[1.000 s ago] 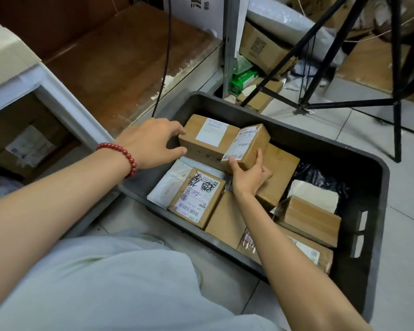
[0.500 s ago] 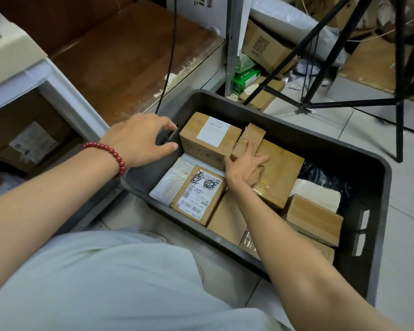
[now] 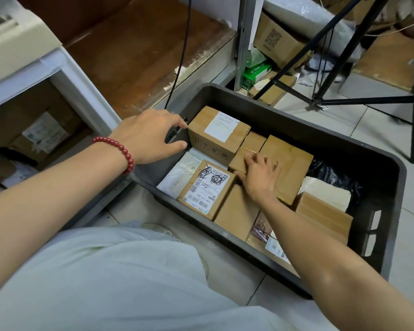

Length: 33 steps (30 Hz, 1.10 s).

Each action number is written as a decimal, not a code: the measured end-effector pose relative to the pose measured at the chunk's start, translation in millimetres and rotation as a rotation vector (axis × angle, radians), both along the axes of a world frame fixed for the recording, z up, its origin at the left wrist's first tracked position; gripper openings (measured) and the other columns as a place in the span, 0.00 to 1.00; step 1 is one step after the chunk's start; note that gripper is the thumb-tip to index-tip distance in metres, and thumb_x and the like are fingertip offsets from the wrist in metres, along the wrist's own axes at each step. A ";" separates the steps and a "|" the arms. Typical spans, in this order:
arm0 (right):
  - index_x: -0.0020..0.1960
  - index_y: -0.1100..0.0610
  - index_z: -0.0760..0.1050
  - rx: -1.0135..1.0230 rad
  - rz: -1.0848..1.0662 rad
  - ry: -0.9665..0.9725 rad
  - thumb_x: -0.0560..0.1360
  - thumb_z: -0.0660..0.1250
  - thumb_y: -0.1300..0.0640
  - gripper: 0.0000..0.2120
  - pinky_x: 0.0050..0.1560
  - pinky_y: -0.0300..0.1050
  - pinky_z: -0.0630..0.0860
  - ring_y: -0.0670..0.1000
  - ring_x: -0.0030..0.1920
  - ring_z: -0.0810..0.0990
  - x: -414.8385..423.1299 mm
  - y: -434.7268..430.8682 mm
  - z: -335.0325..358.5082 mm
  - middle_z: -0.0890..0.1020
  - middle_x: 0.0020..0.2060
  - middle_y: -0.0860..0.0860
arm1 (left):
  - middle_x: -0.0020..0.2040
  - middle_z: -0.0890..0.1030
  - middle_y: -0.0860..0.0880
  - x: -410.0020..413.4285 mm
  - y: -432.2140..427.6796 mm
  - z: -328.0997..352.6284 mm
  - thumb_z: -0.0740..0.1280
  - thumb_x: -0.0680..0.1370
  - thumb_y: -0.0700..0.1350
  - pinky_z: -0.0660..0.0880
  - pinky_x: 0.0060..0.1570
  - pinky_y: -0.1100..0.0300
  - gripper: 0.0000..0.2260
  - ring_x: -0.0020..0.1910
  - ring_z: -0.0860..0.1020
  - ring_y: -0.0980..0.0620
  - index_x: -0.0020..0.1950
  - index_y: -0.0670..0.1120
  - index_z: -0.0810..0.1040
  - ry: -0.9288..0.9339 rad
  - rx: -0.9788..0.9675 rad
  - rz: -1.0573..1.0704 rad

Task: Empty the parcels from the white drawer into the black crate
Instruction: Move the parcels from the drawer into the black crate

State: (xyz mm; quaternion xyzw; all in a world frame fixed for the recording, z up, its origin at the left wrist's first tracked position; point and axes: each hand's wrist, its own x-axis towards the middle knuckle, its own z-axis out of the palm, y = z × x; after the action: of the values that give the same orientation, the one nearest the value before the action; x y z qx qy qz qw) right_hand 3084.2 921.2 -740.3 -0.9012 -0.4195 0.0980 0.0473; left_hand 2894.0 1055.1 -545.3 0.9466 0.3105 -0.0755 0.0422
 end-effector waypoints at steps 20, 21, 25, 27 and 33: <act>0.66 0.48 0.72 0.297 0.503 0.184 0.76 0.56 0.33 0.27 0.65 0.52 0.68 0.54 0.67 0.68 -111.4 67.2 107.1 0.73 0.66 0.50 | 0.59 0.79 0.47 -170.6 -29.7 -49.5 0.63 0.76 0.59 0.72 0.56 0.47 0.19 0.60 0.75 0.42 0.63 0.51 0.75 -0.121 0.129 0.740; 0.66 0.48 0.72 0.304 0.560 0.176 0.76 0.57 0.33 0.26 0.64 0.52 0.68 0.54 0.66 0.69 -125.7 75.8 111.6 0.74 0.66 0.50 | 0.59 0.79 0.46 -180.8 -31.1 -52.7 0.64 0.77 0.58 0.72 0.56 0.47 0.19 0.59 0.75 0.42 0.63 0.50 0.75 -0.138 0.141 0.764; 0.65 0.50 0.73 0.306 0.741 0.212 0.78 0.58 0.36 0.24 0.61 0.51 0.71 0.54 0.65 0.69 -181.1 102.5 122.8 0.74 0.64 0.50 | 0.62 0.78 0.45 -216.3 -27.6 -56.5 0.63 0.78 0.57 0.70 0.60 0.47 0.20 0.63 0.73 0.42 0.66 0.49 0.74 -0.129 0.144 0.813; 0.66 0.51 0.73 0.286 0.809 0.227 0.78 0.59 0.37 0.24 0.61 0.51 0.71 0.54 0.66 0.70 -205.0 112.8 122.7 0.74 0.65 0.51 | 0.64 0.77 0.45 -233.2 -24.3 -58.4 0.62 0.77 0.58 0.68 0.60 0.49 0.21 0.64 0.72 0.42 0.67 0.49 0.73 -0.115 0.159 0.853; 0.70 0.54 0.68 0.200 0.902 0.266 0.77 0.61 0.38 0.28 0.62 0.52 0.70 0.56 0.68 0.67 -258.8 148.0 109.8 0.71 0.67 0.54 | 0.68 0.72 0.43 -290.1 -10.7 -76.6 0.60 0.78 0.58 0.65 0.62 0.47 0.23 0.66 0.69 0.41 0.70 0.48 0.69 -0.065 0.103 1.039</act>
State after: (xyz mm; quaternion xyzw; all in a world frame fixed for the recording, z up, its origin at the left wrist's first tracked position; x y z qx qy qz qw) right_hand 2825.4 1069.2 -630.5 -0.6000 -0.7663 0.1827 0.1396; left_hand 2603.8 1044.3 -621.9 0.6704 0.7411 0.0002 0.0370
